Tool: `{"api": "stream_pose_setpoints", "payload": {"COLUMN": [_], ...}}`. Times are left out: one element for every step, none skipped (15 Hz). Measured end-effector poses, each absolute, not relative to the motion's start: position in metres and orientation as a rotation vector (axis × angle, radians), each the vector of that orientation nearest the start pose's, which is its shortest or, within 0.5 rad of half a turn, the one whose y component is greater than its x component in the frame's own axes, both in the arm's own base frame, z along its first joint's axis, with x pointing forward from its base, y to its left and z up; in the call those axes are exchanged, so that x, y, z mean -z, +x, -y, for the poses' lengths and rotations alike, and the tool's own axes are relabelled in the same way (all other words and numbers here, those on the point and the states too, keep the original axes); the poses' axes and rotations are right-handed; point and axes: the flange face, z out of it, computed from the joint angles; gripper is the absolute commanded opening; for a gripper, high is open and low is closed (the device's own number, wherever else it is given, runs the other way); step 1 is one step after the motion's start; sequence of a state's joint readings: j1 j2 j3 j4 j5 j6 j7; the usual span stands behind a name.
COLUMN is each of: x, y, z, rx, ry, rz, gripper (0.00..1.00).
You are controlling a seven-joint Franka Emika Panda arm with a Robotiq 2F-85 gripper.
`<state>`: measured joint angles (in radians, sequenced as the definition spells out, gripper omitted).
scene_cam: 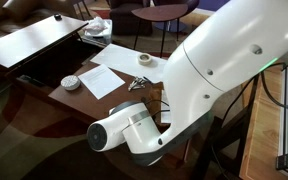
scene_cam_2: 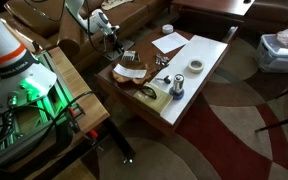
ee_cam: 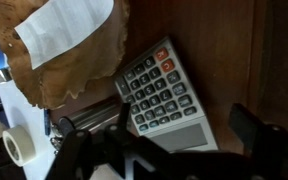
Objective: Pick up the calculator and put it in the brown bowl
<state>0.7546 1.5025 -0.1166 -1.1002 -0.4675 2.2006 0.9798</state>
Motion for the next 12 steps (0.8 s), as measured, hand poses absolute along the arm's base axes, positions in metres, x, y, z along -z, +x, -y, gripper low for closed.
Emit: {"api": "stream_pose_setpoints", "payload": {"x": [0.140,0.140,0.138,0.137,0.137,0.137,0.136,0.135,0.133,0.132,0.131,0.130], "y": [0.513,0.514,0.516,0.519,0.520,0.521,0.523,0.526,0.529,0.533,0.536,0.540], "z": [-0.376,-0.375,-0.374,-0.373,-0.371,-0.371,-0.372,-0.375,-0.378,-0.380,-0.380,-0.379], "rx": [-0.036,0.006,0.036,0.051,0.058,0.056,0.039,0.001,-0.053,-0.105,-0.157,-0.210], "ry": [2.567,2.588,2.605,2.614,2.619,2.618,2.628,2.655,2.684,2.712,2.735,2.750], "rz": [-0.152,-0.169,-0.181,-0.186,-0.189,-0.188,-0.190,-0.194,-0.195,-0.194,-0.191,-0.185], "gripper": [1.00,1.00,1.00,1.00,1.00,1.00,1.00,1.00,1.00,1.00,1.00,1.00]}}
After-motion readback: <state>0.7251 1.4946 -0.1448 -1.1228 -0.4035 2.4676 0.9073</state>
